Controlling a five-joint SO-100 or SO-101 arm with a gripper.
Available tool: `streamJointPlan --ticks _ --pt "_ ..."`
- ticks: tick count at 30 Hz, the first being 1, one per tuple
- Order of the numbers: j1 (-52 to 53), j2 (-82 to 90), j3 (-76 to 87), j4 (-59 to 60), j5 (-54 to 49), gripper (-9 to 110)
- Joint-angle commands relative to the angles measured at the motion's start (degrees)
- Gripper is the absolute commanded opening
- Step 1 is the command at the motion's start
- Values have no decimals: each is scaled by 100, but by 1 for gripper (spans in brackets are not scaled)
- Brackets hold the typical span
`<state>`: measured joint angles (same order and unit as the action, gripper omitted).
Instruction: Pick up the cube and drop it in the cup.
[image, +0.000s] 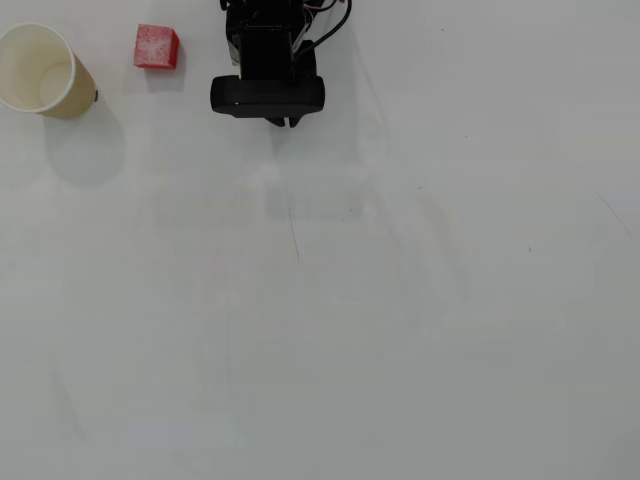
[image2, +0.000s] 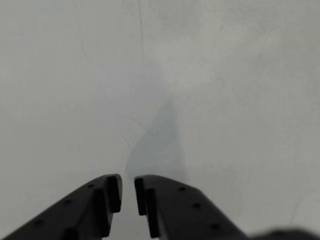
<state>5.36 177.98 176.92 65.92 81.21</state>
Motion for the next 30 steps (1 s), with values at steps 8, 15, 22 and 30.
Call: streamJointPlan --ticks 8,15,22,30 --pt "-202 193 202 -3331 -26 0" --pt "-246 202 202 -4324 -35 0" --pt "-193 202 202 -4342 -44 0" --pt "756 202 202 -4359 -44 0"
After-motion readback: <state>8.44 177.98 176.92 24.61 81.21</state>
